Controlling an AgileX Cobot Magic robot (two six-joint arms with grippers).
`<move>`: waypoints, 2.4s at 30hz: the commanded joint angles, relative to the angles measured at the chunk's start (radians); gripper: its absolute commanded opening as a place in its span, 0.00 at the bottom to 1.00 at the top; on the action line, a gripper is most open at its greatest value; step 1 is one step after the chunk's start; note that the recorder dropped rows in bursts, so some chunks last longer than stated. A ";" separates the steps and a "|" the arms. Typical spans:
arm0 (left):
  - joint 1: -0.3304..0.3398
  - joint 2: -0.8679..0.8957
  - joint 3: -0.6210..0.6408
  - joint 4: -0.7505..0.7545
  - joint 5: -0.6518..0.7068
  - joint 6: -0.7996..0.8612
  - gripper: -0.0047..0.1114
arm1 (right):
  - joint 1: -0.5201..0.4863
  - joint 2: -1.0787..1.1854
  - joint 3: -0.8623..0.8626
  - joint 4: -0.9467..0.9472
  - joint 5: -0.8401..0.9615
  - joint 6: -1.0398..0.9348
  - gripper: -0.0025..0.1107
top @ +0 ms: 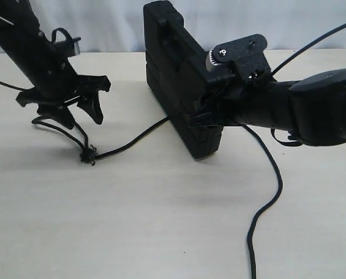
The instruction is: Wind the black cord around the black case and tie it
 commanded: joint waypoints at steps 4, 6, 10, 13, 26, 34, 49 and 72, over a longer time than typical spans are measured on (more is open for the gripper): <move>0.000 0.023 0.146 0.129 -0.173 -0.519 0.54 | -0.003 0.031 0.036 0.015 0.074 -0.008 0.06; -0.014 0.023 0.191 0.055 -0.249 -0.537 0.54 | -0.003 0.031 0.036 0.015 0.074 -0.008 0.06; -0.081 0.023 0.291 -0.118 -0.445 -0.539 0.54 | -0.003 0.031 0.036 0.015 0.081 -0.010 0.06; -0.114 0.023 0.336 -0.118 -0.565 -0.586 0.54 | -0.003 0.031 0.036 0.015 0.088 -0.010 0.06; -0.036 0.023 0.377 -0.110 -0.618 -0.617 0.54 | -0.003 0.031 0.036 0.015 0.106 -0.010 0.06; -0.033 0.026 0.377 -0.059 -0.665 -0.617 0.54 | -0.003 0.031 0.036 0.015 0.106 -0.010 0.06; -0.033 0.096 0.377 -0.062 -0.587 -0.420 0.04 | -0.003 0.031 0.036 0.015 0.106 -0.008 0.06; -0.033 -0.240 0.377 -0.150 -0.584 0.909 0.04 | -0.003 0.031 0.036 0.015 0.106 -0.004 0.06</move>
